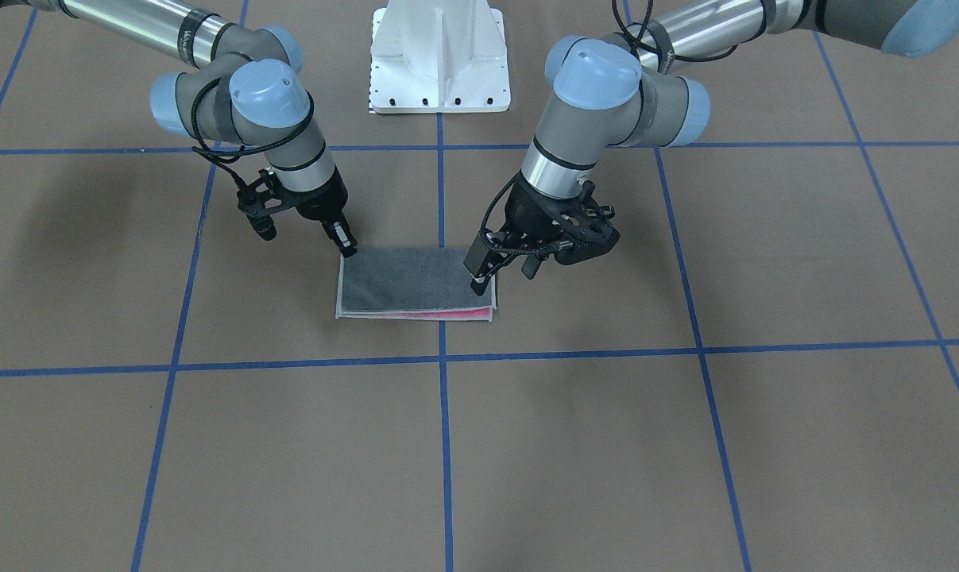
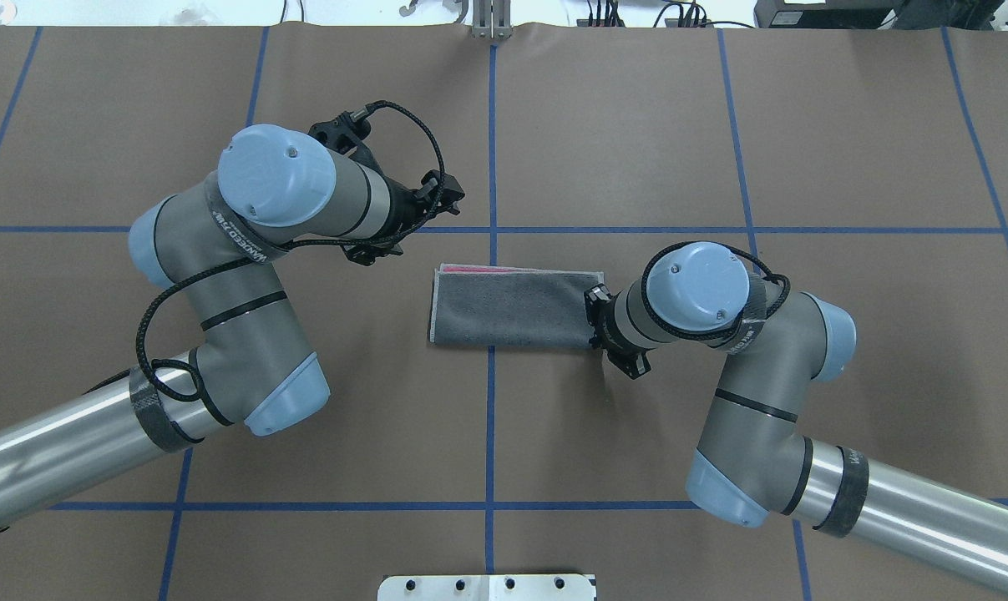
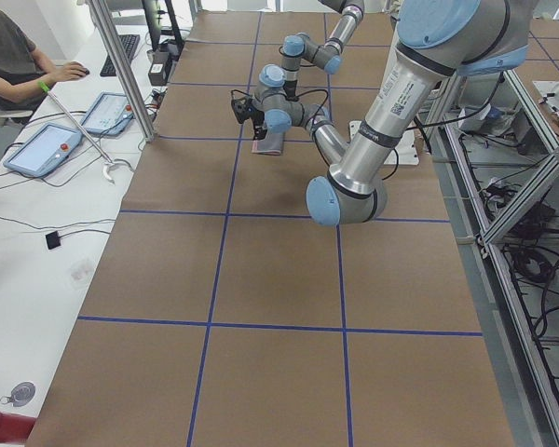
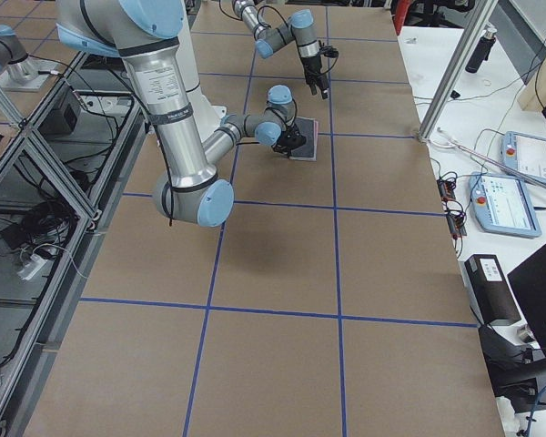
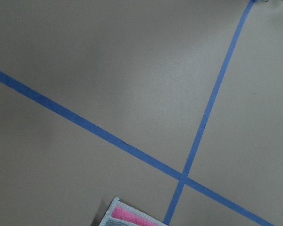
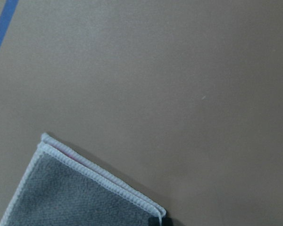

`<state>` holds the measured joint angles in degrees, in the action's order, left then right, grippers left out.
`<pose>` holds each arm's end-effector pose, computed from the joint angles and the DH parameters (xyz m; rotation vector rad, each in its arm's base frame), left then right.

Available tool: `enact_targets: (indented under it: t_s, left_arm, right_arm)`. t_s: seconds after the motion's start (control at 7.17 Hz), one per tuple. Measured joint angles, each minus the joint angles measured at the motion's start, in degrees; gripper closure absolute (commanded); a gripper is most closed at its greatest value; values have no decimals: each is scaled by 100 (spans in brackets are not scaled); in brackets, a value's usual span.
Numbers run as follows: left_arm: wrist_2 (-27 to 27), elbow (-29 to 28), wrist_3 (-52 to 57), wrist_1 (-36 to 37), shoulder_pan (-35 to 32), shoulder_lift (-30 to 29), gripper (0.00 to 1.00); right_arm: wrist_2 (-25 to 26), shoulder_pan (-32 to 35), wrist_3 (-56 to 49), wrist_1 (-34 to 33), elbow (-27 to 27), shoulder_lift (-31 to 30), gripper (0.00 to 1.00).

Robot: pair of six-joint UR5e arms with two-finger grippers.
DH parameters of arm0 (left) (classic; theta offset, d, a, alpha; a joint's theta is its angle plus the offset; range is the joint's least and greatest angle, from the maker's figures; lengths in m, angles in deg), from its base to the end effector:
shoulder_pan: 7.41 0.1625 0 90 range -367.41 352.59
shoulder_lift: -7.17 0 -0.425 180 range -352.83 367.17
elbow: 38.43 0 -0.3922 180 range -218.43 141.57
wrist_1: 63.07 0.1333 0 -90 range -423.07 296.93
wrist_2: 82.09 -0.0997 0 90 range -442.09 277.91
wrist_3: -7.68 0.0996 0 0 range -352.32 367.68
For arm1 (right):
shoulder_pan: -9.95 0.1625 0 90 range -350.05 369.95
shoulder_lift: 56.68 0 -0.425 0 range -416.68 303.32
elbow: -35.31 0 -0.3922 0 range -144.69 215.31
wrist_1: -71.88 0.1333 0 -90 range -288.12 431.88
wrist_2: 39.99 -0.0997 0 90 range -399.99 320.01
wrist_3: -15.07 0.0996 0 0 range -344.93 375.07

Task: Fold towel twice with both arms
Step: 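Drag the folded towel end toward the robot with the right gripper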

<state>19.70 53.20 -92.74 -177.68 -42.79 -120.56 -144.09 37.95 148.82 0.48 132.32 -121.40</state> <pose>0.5010 -0.4943 0.2031 0.0618 1.1446 -0.5971 -0.5235 -0.4018 0.3209 -0.3666 -0.8875 1.0515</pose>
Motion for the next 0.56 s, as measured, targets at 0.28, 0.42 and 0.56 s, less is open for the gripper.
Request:
enact_targets:
  t_s: [0.28,0.42,0.56]
  left_arm:
    - [14,35,-5,2,-3,10,0]
    - [20,56,-9,6,-3,15,0]
    - [23,69,-13,8,-2,21,0]
  right_arm:
    - [-10,-96,-9,-190,266,1,100]
    - [-19,-174,-4,-397,436,28,100]
    - [-28,-258,16,-517,558,41,100]
